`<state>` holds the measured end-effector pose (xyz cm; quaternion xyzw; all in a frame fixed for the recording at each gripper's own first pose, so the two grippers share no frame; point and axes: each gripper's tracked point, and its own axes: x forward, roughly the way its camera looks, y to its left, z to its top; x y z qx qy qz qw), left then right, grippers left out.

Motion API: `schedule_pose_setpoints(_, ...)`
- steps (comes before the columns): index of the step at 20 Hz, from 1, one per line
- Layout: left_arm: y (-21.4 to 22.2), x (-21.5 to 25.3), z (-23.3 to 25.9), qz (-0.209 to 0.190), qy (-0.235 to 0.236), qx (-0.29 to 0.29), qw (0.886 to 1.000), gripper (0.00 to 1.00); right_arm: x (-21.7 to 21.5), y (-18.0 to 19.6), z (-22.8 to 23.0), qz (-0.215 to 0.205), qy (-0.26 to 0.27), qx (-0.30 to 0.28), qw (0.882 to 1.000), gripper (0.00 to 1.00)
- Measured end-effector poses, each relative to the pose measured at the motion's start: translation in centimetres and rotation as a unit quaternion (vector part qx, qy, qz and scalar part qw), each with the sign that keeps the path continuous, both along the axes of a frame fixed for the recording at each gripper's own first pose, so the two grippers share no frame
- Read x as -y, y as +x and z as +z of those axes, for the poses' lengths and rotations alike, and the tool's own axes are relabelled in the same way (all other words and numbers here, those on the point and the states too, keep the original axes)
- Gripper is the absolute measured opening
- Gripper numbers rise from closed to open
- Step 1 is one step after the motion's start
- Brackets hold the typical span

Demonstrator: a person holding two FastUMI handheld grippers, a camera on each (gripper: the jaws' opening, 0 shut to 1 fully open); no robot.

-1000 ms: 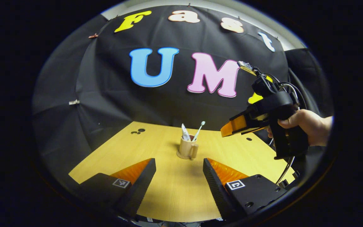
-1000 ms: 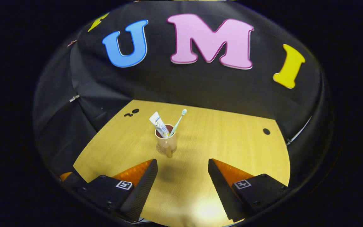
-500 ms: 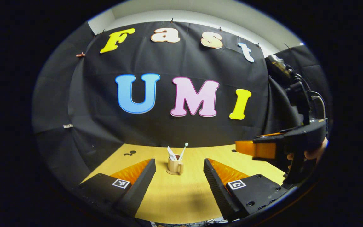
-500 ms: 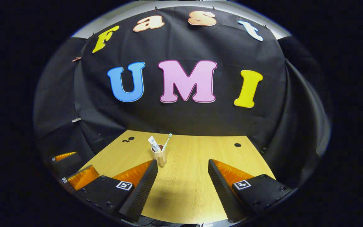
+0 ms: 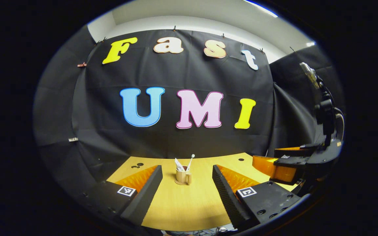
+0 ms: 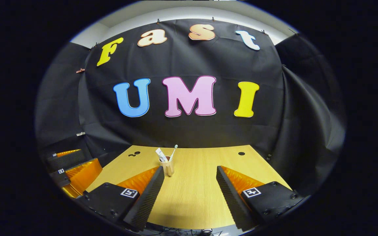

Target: Put the toothbrush and toothpaste on the desktop into the cup, then pick up the cup and place it on the coaster on the desktop.

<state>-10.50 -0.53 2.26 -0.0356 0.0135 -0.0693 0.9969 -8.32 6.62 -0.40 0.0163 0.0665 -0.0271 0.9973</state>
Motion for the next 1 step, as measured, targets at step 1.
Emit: schedule_pose_setpoints(1,-0.12,-0.13,-0.3,-0.001,-0.001,-0.004,1.0,0.97,-0.18,-0.2,-0.4,0.002,0.002,-0.003,1.0,0.99)
